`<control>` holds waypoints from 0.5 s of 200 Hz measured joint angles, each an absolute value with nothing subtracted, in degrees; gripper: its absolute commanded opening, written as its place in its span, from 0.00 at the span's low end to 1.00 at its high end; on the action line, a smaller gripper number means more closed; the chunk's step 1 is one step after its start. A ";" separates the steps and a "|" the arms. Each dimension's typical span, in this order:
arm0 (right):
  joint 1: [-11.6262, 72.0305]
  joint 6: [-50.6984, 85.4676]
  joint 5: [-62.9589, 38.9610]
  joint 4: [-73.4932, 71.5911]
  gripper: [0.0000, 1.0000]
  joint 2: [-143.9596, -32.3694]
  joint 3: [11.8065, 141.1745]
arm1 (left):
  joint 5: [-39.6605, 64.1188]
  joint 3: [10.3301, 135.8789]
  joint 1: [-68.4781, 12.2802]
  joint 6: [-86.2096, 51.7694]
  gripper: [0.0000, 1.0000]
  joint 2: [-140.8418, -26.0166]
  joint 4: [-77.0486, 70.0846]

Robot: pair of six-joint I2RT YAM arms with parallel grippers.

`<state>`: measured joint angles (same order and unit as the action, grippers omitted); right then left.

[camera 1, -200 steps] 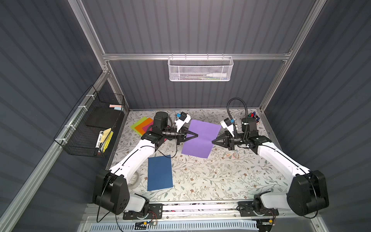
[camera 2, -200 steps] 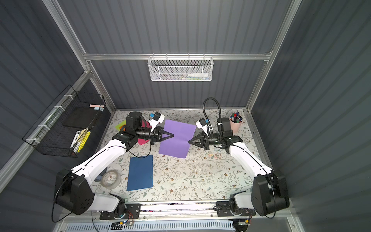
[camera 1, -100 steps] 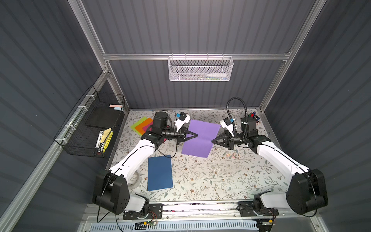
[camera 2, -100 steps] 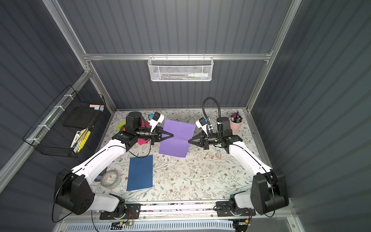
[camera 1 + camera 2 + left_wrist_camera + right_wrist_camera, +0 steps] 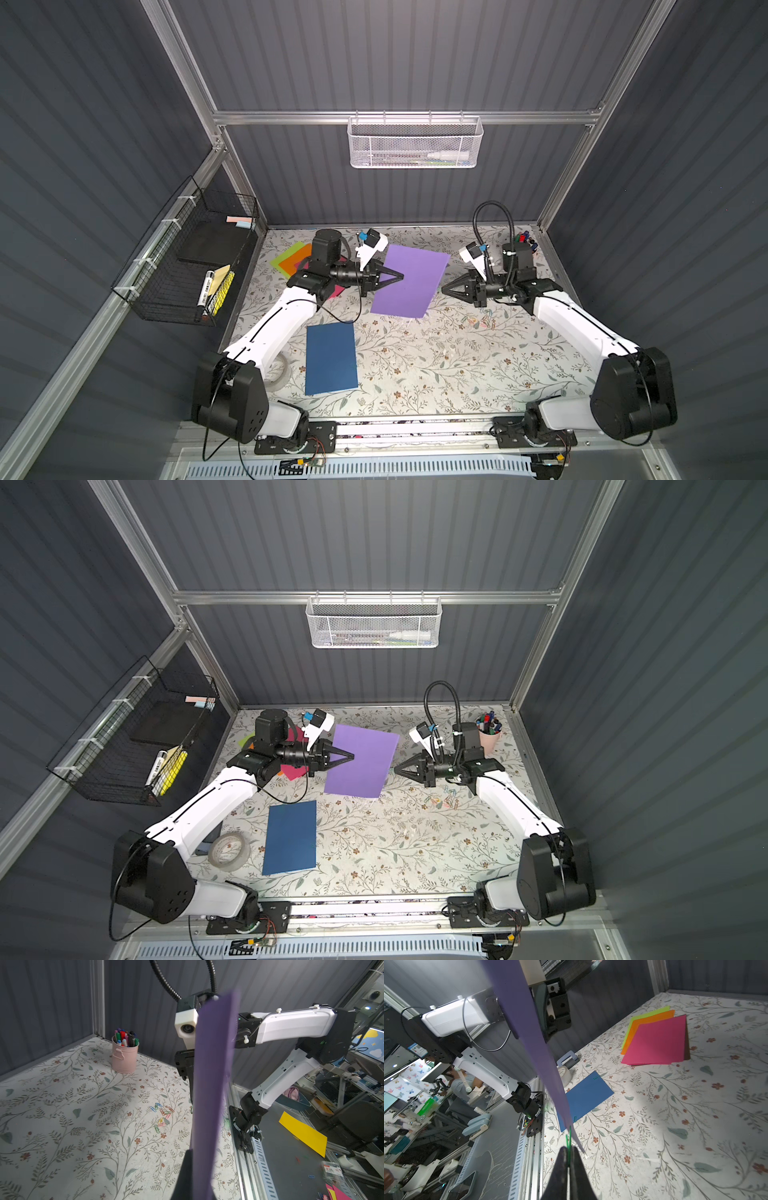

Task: Unclip the paperclips from the documents
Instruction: Place the paper clip at the center of the board.

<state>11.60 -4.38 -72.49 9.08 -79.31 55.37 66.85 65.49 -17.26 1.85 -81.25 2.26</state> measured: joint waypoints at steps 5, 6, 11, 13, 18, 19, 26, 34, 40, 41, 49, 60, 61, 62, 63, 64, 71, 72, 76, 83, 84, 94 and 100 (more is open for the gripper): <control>11.29 -4.36 -72.23 9.37 0.08 -79.37 55.37 | 66.85 65.65 -16.88 1.96 0.00 -81.25 2.24; 11.27 -4.38 -72.20 9.39 0.08 -79.37 55.37 | 66.85 65.67 -16.84 1.96 0.00 -81.25 2.24; 11.16 -4.40 -72.03 9.56 0.06 -79.40 55.37 | 66.85 65.78 -16.53 2.00 0.00 -81.21 2.24; 11.14 -4.38 -72.01 9.61 0.06 -79.40 55.37 | 66.85 65.80 -16.45 2.00 0.00 -81.17 2.24; 11.11 -4.47 -71.96 9.74 0.05 -79.42 55.37 | 66.85 65.80 -16.34 2.04 0.00 -81.14 2.24; 11.11 -4.47 -71.96 9.74 0.05 -79.42 55.37 | 66.85 65.80 -16.34 2.07 0.00 -81.14 2.24; 11.14 -4.49 -71.94 9.96 0.04 -79.42 55.37 | 66.87 65.80 -16.34 2.17 0.00 -81.03 2.24; 11.14 -4.45 -71.77 10.13 0.02 -79.42 55.37 | 66.85 65.82 -16.34 2.22 0.00 -81.01 2.24; 11.14 -4.29 -71.37 10.28 0.00 -79.42 55.37 | 66.81 65.82 -16.34 2.22 0.00 -80.99 2.24; 11.14 -4.36 -71.24 10.33 0.00 -79.42 55.37 | 66.81 65.82 -16.34 2.22 0.00 -80.99 2.24; 11.14 -4.08 -70.35 10.41 0.00 -79.42 55.37 | 66.46 65.82 -16.34 2.24 0.00 -80.99 2.24; 11.05 -3.11 -67.81 10.41 0.00 -79.42 55.29 | 65.28 65.87 -16.34 2.22 0.00 -80.97 2.22; 11.05 -2.90 -67.42 10.41 0.00 -79.42 55.27 | 65.08 65.87 -16.34 2.22 0.00 -80.97 2.22; 11.05 -2.87 -67.20 10.41 0.00 -79.42 55.27 | 65.04 65.87 -16.34 2.22 0.00 -80.97 2.22; 11.03 -2.83 -67.02 10.39 0.00 -79.42 55.24 | 64.97 65.87 -16.34 2.20 0.00 -80.97 2.20; 11.03 -2.72 -66.78 10.37 0.00 -79.42 55.18 | 64.77 65.87 -16.34 2.17 0.00 -80.97 2.17; 10.90 -1.50 -64.71 9.98 0.00 -79.40 54.63 | 63.37 65.87 -16.34 1.85 0.00 -80.97 2.00; 10.87 -1.30 -64.45 9.91 0.00 -79.40 54.54 | 63.18 65.87 -16.34 1.80 0.00 -80.97 1.96; 10.81 -0.56 -63.09 9.67 0.00 -79.40 54.02 | 62.24 65.87 -16.34 1.54 0.00 -80.97 1.80; 10.66 0.71 -60.69 9.43 0.00 -79.40 52.93 | 60.14 65.84 -16.34 0.54 0.00 -80.97 1.15; 10.63 0.86 -60.36 9.45 0.00 -79.40 52.77 | 59.94 65.84 -16.32 0.40 0.00 -80.97 0.99; 10.37 2.98 -56.47 9.41 0.00 -79.40 50.65 | 56.34 65.73 -16.27 -1.10 0.00 -80.97 -0.32; 10.24 4.05 -54.26 9.52 0.00 -79.40 49.34 | 54.19 65.58 -16.16 -2.17 0.00 -80.99 -1.26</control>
<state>10.24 4.05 -54.26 9.52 -79.40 49.34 54.19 65.58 -16.16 -2.17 -80.99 -1.26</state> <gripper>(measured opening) 0.041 0.045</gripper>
